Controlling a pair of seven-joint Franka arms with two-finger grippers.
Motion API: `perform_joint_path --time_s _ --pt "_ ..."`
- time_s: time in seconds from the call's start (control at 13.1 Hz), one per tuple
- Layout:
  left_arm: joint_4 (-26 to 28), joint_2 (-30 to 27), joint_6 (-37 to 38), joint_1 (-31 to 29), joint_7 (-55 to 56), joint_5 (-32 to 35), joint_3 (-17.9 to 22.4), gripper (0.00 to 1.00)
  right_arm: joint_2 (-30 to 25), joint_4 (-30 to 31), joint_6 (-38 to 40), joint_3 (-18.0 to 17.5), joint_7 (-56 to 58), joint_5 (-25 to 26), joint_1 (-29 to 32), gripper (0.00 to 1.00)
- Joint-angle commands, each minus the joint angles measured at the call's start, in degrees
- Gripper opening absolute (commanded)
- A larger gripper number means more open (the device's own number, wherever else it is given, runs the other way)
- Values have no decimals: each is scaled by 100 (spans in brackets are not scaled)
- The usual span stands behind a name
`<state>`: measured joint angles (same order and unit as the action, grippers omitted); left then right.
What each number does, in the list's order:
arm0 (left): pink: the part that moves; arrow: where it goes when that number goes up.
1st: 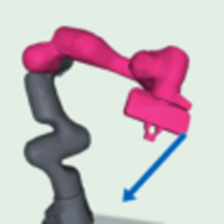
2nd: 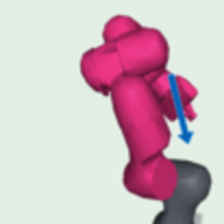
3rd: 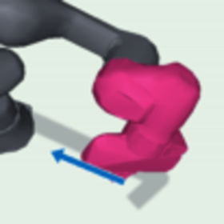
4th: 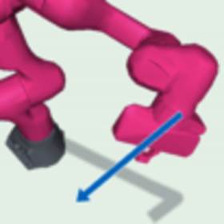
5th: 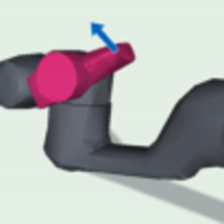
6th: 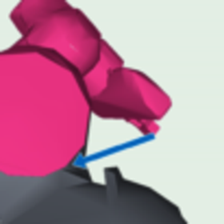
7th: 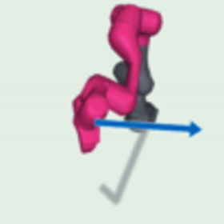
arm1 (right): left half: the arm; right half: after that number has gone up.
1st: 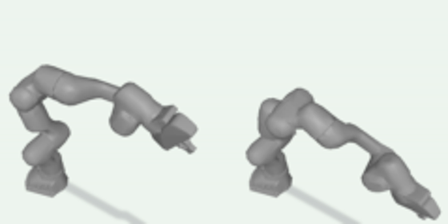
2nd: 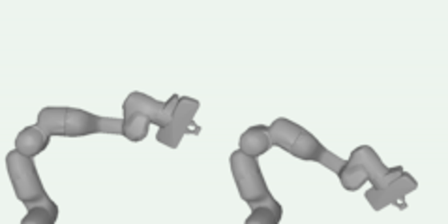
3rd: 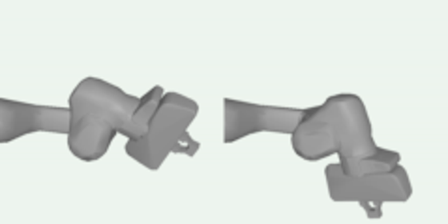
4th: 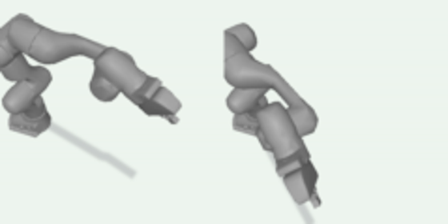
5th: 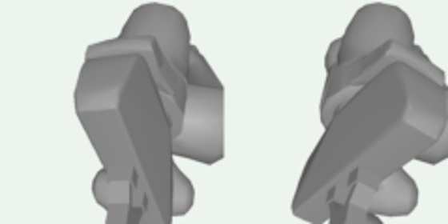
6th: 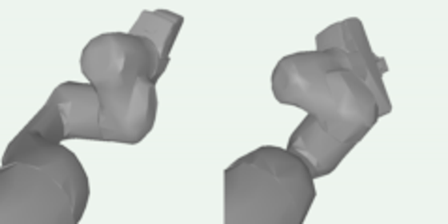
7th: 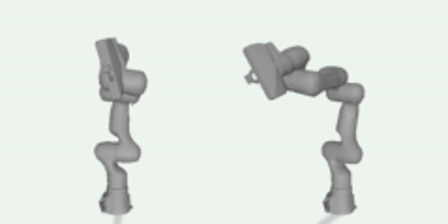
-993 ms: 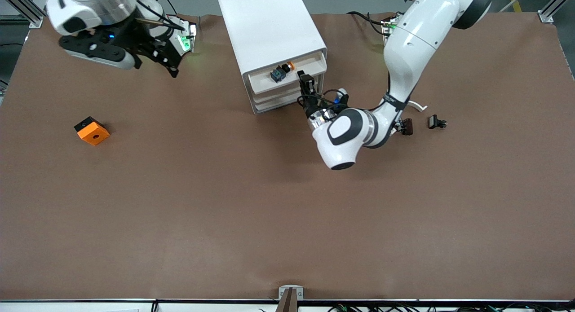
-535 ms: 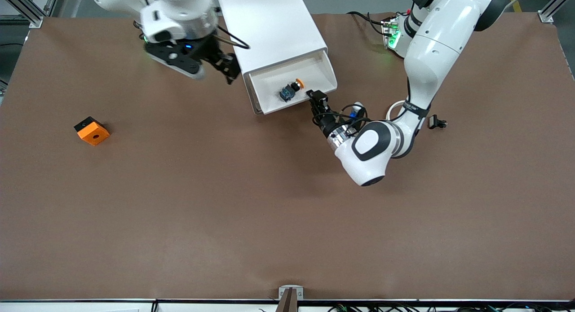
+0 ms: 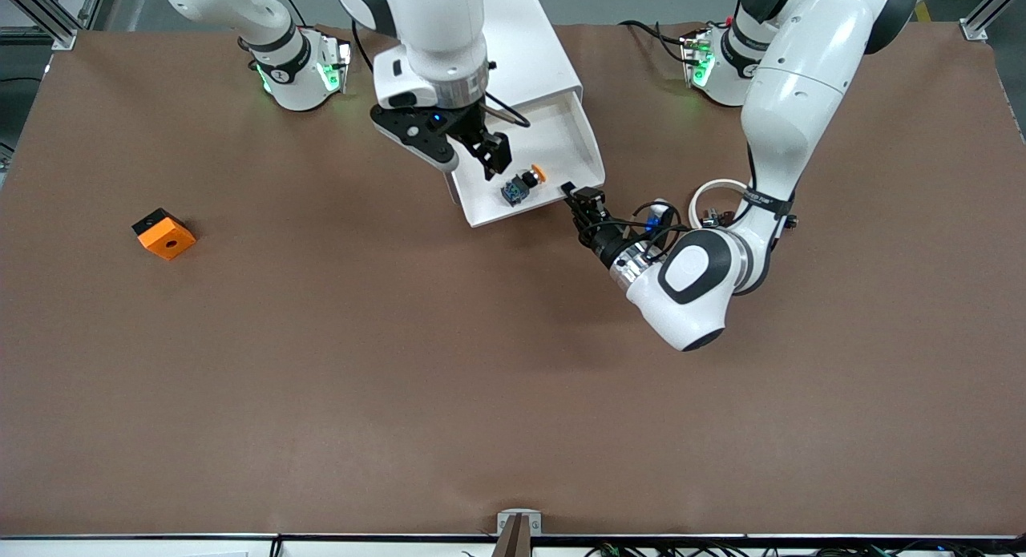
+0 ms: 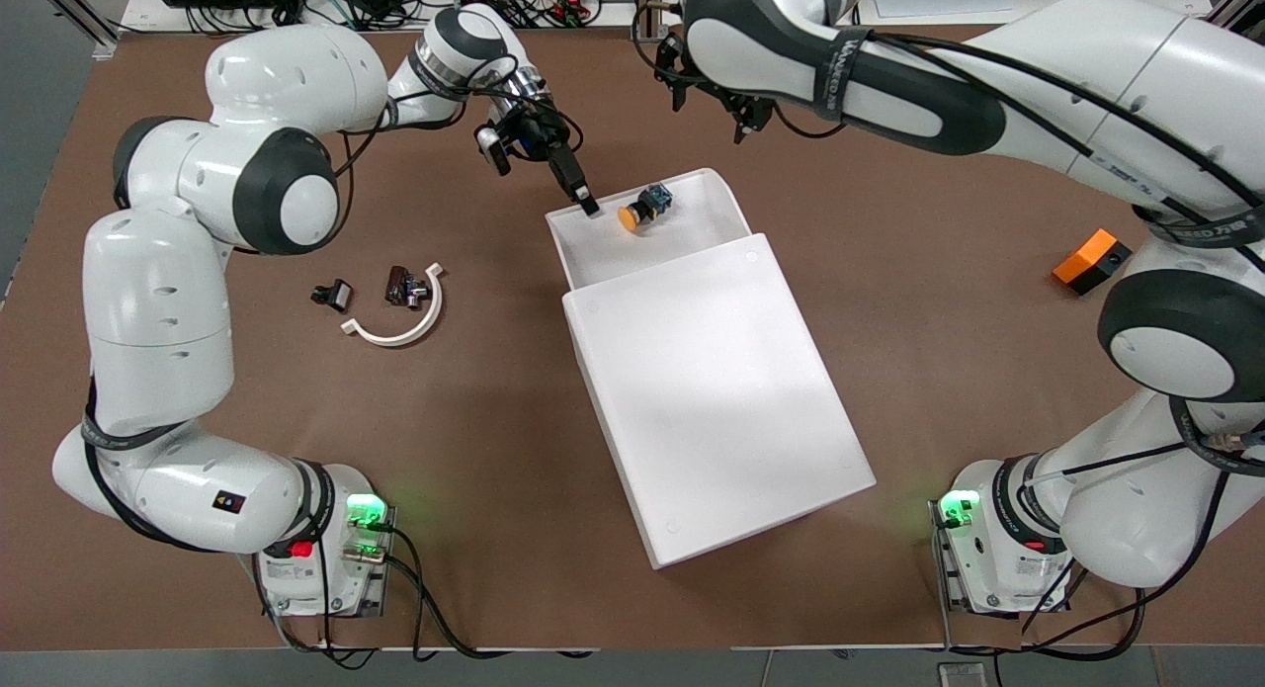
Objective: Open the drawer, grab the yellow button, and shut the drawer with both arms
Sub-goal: 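Grasp the yellow-capped button inside the drawer with the right gripper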
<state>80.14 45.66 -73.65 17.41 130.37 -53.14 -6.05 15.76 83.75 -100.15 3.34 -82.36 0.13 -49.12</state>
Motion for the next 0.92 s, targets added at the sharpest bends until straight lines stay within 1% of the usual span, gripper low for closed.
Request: perform_joint_path --time_s 0.0,0.08,0.15,0.31,0.38,0.53,0.69,0.84 --pt "-278 13 70 -167 -56 84 34 100 392 -210 -240 52 -446 4 -89 100" --pt "-393 5 70 -228 -117 93 86 100 480 -210 -337 61 -473 4 -89 100" --pt "-533 -21 70 -281 -204 93 225 100 594 -219 -425 61 -474 4 -89 100" --pt "-832 -48 70 -282 -625 172 672 100 805 -263 -749 52 -849 4 -98 100" --pt "-912 -74 70 -282 -862 320 832 100 928 -324 -908 52 -1017 4 -168 100" --pt "-1096 -101 61 -282 -1380 610 1183 100 1078 -369 -936 52 -1054 -22 -221 100" --pt "-1150 -197 35 -282 -2109 892 1412 100 1140 -369 -936 52 -1054 -57 -378 100" --pt "-1141 -381 17 -282 -2873 1400 1492 100 1158 -360 -927 52 -1019 -119 -545 100"
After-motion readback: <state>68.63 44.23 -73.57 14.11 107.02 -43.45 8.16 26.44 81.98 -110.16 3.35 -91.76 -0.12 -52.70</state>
